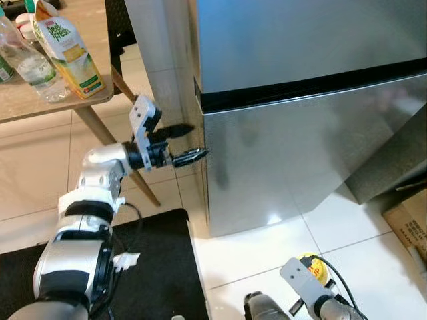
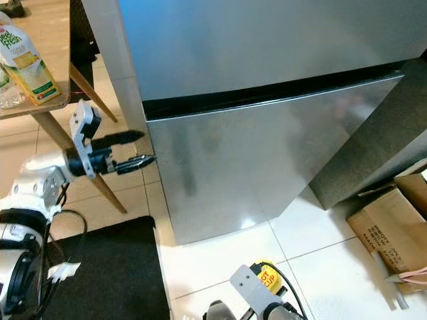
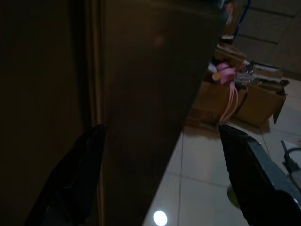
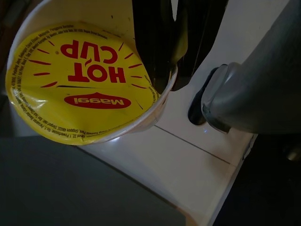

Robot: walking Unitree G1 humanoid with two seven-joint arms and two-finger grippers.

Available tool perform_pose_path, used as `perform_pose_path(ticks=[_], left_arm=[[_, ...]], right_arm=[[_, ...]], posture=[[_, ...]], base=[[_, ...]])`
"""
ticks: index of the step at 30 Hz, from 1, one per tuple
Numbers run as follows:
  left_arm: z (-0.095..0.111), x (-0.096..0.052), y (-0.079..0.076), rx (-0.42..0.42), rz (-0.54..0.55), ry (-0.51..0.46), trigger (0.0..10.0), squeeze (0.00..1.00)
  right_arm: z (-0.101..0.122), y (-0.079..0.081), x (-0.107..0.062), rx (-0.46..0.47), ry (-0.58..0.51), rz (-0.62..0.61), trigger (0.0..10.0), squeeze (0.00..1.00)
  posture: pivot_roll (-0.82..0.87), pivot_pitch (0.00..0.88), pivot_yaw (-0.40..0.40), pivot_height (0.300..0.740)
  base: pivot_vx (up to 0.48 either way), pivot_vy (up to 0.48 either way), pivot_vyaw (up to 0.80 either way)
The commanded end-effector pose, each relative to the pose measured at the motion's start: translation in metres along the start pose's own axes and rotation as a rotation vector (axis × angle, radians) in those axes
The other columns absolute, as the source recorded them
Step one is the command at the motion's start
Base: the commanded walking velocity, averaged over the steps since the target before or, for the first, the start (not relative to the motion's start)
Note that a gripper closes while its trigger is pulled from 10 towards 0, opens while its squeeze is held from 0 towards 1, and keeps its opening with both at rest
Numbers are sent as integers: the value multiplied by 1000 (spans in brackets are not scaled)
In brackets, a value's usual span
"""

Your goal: Restocking fridge

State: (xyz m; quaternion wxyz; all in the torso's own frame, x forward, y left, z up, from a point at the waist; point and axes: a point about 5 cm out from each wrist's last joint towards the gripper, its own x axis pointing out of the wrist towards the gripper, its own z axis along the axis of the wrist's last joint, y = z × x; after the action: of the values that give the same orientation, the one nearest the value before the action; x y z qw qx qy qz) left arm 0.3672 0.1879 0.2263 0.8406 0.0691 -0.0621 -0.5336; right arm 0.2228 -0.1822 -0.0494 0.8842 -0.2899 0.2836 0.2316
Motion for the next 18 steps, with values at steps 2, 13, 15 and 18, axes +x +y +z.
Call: perform_pose_path(ticks=[2, 13, 15, 18], left_arm=[[6, 13, -3, 35, -32, -31, 10000, 0], [9, 29, -18, 22, -222, -23, 10000, 0], [8, 31, -26, 5, -310, -10, 10000, 0], [7, 32, -31, 2, -371, 5, 10000, 0]], right_arm=[[-4, 5, -2, -6, 2, 17, 10000, 0], [1, 2, -1, -28, -26, 13, 10000, 0], [2, 1, -1, -32, -30, 10, 10000, 0], [3, 0, -1, -35, -30, 9, 10000, 0]], posture=[[-200, 296, -16, 740], [-199, 295, -18, 740], [-198, 295, -17, 740], [-195, 290, -18, 740]], base=[[0, 0, 0], [0, 0, 0], [0, 0, 0], [0, 0, 0]])
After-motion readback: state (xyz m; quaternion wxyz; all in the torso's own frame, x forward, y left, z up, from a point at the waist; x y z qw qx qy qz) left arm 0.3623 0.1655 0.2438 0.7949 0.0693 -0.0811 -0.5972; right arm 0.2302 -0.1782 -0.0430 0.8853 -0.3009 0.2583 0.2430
